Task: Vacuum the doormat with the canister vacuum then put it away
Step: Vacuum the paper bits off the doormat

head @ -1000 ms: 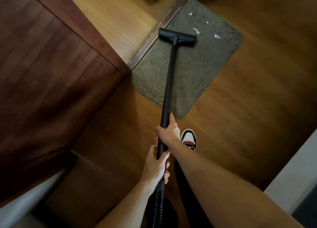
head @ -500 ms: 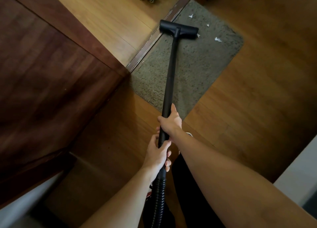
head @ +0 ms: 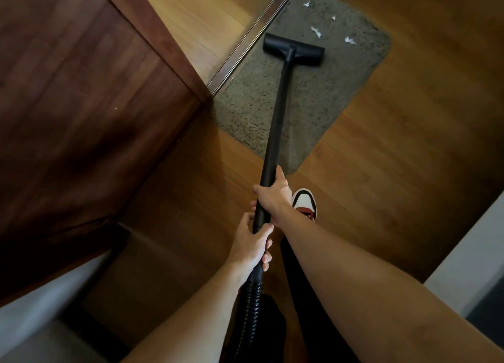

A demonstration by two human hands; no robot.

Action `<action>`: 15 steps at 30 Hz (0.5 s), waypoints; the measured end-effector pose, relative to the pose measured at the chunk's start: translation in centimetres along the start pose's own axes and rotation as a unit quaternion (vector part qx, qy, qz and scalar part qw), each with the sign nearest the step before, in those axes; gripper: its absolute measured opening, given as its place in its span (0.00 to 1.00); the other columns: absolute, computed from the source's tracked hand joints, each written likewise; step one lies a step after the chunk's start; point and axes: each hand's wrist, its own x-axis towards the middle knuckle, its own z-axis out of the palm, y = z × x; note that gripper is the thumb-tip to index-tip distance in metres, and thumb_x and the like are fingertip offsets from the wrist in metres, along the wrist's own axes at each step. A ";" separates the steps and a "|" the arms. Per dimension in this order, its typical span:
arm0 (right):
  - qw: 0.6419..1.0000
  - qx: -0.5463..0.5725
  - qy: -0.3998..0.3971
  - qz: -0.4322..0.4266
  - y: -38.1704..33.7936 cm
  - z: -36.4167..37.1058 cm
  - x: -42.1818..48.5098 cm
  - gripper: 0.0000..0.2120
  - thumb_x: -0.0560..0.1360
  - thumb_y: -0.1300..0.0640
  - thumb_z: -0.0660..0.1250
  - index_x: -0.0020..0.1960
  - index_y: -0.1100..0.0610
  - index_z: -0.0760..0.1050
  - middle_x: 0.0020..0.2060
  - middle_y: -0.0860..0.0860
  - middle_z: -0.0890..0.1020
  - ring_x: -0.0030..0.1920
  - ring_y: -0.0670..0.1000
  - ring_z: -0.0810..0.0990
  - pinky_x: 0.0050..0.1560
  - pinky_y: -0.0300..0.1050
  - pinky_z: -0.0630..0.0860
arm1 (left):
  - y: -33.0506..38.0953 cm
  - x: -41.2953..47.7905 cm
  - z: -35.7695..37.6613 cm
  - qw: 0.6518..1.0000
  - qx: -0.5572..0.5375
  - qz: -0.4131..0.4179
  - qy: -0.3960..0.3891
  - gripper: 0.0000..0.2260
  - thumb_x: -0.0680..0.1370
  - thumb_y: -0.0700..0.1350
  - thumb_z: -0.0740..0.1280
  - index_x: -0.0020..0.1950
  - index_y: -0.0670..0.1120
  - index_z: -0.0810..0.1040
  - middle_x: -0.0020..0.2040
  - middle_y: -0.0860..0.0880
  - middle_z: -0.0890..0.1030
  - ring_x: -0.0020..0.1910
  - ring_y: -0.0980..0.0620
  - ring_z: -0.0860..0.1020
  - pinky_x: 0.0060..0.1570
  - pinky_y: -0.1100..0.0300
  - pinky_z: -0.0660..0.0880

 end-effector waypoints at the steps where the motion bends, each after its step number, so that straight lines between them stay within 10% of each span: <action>1: 1.000 0.008 -0.001 0.001 0.9 0.3 -0.5 0.41 0.79 0.61 0.69 0.82 0.42 0.50 0.58 0.59 0.81 0.30 0.51 0.83 0.33 0.47 0.84 | -0.9 -0.3 -0.4 1.000 0.007 0.003 -0.001 0.08 0.80 0.46 0.68 0.57 0.50 0.73 0.36 0.45 0.74 0.22 0.53 0.68 0.22 0.62 0.68; 15: 0.995 0.095 0.025 -0.016 7.4 1.4 -3.7 0.38 0.79 0.64 0.68 0.81 0.41 0.57 0.50 0.58 0.83 0.29 0.50 0.82 0.32 0.47 0.84 | -8.1 -2.7 -3.2 0.990 0.119 0.072 0.027 0.07 0.79 0.50 0.69 0.55 0.57 0.74 0.35 0.47 0.79 0.25 0.48 0.74 0.26 0.56 0.75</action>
